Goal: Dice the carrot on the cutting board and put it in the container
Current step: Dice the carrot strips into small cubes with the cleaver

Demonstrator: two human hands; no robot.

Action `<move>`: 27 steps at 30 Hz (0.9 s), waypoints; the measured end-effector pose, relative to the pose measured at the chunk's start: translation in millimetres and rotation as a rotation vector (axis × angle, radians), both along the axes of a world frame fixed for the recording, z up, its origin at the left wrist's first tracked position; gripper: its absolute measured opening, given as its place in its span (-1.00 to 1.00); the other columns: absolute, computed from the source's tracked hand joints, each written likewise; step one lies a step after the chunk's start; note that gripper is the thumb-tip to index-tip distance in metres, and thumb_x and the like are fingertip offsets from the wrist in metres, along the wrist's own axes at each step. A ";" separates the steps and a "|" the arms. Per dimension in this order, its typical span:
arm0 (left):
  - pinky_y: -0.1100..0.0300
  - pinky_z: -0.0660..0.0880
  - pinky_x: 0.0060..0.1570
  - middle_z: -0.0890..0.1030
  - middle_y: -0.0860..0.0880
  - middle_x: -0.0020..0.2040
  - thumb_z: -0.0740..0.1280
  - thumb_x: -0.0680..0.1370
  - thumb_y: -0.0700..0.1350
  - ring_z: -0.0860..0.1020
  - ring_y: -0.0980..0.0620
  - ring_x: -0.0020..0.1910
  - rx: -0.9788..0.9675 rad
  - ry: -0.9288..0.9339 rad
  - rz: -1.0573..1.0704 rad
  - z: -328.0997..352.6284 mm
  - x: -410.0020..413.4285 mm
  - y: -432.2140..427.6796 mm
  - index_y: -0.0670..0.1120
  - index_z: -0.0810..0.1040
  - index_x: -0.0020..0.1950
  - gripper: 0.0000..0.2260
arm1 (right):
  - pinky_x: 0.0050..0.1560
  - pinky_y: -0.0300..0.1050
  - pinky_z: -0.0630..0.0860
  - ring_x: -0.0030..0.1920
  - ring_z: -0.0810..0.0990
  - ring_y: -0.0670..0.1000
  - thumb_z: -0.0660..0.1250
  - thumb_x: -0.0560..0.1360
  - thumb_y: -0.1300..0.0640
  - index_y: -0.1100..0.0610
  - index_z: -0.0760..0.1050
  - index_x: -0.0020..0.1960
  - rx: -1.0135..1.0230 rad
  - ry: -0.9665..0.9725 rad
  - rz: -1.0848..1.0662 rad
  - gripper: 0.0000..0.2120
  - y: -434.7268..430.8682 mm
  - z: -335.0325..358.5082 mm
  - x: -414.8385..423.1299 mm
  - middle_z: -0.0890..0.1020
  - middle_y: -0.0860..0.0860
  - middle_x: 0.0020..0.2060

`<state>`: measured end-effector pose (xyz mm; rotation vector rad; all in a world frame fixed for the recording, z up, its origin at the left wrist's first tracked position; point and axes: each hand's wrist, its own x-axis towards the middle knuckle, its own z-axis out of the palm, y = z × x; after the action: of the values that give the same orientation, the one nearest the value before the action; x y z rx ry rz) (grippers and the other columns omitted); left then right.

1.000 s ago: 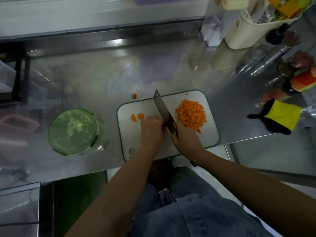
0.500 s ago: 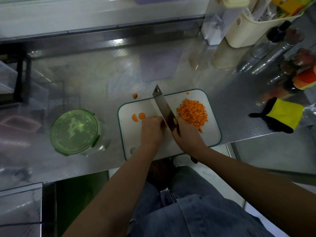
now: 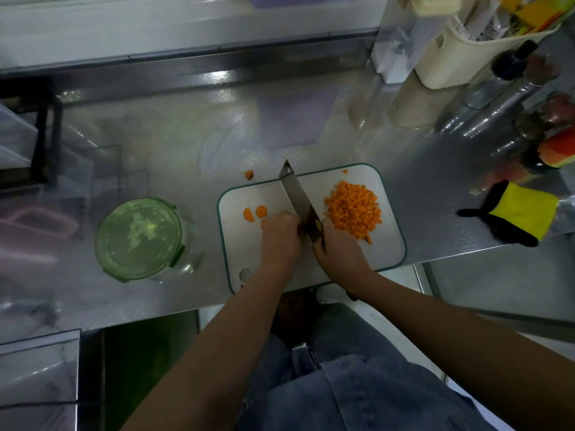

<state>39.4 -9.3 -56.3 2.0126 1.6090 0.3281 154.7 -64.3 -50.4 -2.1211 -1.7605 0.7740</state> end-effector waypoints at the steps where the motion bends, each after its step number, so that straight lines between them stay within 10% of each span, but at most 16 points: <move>1: 0.19 0.20 -0.33 0.54 -0.16 -0.29 0.34 0.47 -0.23 0.48 -0.08 -0.34 -0.002 0.004 -0.001 0.8 0.3 -0.2 -0.17 0.68 -0.20 -0.88 | -0.35 0.09 0.44 -0.33 0.53 0.16 0.19 0.54 0.21 0.25 0.37 0.15 0.008 0.009 -0.011 -0.79 -0.9 -0.9 -0.2 0.52 0.13 -0.32; 11: 0.05 0.47 -0.22 0.56 -0.17 -0.21 0.32 0.47 -0.27 0.53 -0.10 -0.26 -0.023 0.013 0.024 4.5 -1.2 -1.7 -0.20 0.68 -0.18 -0.86 | -0.35 0.02 0.38 -0.35 0.49 0.11 0.20 0.54 0.21 0.26 0.37 0.09 0.027 0.044 0.001 -0.84 -5.5 8.4 6.6 0.53 0.14 -0.32; 27: 0.15 0.28 -0.32 0.56 -0.16 -0.25 0.34 0.48 -0.22 0.51 -0.10 -0.29 0.011 0.035 0.004 -0.8 -2.7 -1.4 -0.16 0.69 -0.16 -0.87 | -0.34 0.00 0.33 -0.31 0.48 0.14 0.21 0.51 0.22 0.23 0.37 -0.02 -0.001 0.012 0.004 -0.91 -5.7 -0.4 0.5 0.43 0.07 -0.33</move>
<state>36.7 -10.7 -57.2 2.0345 1.6361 0.3048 155.2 -70.1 -50.8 -2.1098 -1.7589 0.7869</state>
